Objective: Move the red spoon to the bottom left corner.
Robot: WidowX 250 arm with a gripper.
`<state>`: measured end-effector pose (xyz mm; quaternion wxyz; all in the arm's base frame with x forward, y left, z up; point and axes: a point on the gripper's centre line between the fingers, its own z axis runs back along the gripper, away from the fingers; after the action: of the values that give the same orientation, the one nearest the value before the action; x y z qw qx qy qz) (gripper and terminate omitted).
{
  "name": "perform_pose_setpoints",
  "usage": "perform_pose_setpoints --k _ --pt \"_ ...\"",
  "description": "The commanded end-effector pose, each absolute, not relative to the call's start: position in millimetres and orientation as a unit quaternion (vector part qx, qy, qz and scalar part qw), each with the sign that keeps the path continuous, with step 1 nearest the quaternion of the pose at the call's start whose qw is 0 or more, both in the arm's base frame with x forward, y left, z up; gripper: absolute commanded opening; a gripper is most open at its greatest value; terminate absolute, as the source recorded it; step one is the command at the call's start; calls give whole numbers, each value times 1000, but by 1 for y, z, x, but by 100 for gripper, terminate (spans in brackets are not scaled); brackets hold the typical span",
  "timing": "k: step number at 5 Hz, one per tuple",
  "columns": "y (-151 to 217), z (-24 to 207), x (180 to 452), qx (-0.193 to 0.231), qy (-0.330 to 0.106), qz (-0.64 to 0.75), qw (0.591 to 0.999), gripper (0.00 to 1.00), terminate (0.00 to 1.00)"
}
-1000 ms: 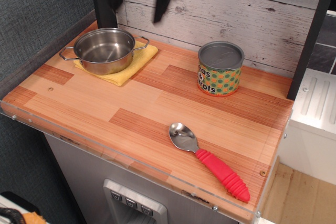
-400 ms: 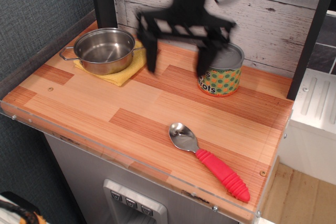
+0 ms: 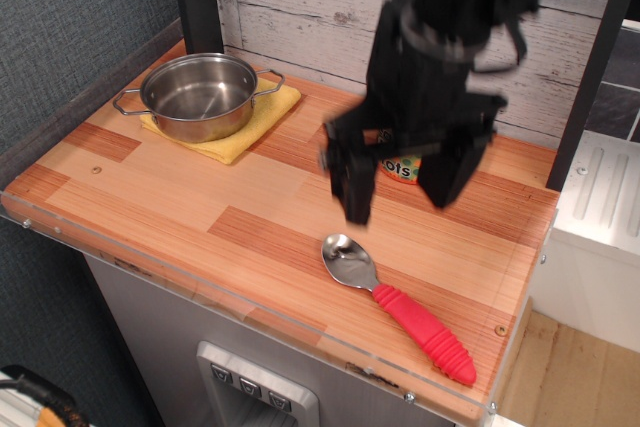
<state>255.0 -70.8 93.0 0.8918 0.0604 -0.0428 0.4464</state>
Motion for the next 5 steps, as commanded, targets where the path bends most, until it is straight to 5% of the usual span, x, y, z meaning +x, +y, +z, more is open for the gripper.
perform_pose_setpoints --k 1,5 --pt "-83 76 258 41 -91 509 855 100 0" --pt "-88 35 267 12 -90 496 863 100 0"
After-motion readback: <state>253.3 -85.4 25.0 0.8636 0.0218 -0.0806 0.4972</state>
